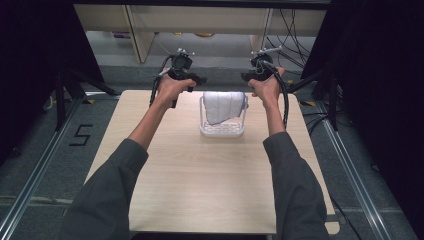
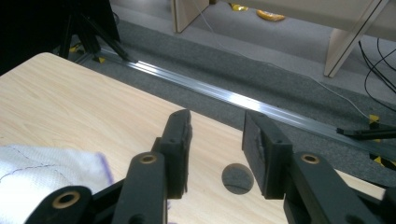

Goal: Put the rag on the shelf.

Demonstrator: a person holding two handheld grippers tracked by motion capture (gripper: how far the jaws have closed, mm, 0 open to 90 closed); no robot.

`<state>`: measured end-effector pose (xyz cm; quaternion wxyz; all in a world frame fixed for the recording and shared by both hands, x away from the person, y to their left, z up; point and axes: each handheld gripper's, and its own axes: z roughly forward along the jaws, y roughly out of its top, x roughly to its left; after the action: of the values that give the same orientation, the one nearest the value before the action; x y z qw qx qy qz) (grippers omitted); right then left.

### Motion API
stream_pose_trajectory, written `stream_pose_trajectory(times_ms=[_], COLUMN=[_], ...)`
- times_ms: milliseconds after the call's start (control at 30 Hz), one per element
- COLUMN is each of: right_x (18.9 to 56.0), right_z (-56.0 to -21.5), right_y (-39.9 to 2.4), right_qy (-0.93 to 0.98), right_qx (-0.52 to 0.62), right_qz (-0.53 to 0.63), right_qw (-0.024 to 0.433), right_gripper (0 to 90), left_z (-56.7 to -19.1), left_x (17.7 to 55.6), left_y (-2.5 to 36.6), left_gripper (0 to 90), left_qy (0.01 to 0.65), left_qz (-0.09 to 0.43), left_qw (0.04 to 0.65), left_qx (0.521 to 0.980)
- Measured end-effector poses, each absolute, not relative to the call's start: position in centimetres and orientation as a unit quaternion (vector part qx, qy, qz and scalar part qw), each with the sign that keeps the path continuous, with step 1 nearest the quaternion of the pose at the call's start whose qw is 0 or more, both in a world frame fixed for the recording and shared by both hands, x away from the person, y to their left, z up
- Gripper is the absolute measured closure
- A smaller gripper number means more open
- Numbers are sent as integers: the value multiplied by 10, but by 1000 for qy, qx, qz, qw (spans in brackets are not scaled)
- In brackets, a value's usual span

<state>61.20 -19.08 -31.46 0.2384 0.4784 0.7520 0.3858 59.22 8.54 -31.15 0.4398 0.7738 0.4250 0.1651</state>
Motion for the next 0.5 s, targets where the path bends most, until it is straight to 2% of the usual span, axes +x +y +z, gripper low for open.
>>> stream_pose_trajectory(times_ms=[133, 233, 500], right_x=[605, 597, 567], right_z=[-313, -311, -307], right_y=[-197, -201, -207], right_qy=[753, 756, 767], right_qx=[463, 456, 436], right_qz=[399, 409, 427], right_qw=[244, 230, 201], right_gripper=[602, 569, 450], left_z=[-311, -314, -319], left_x=[580, 569, 540], left_y=[93, 100, 122], left_gripper=[413, 387, 323], left_qy=[422, 423, 418], left_qz=[164, 150, 156], left_qw=[437, 446, 449], left_qx=[777, 775, 775])
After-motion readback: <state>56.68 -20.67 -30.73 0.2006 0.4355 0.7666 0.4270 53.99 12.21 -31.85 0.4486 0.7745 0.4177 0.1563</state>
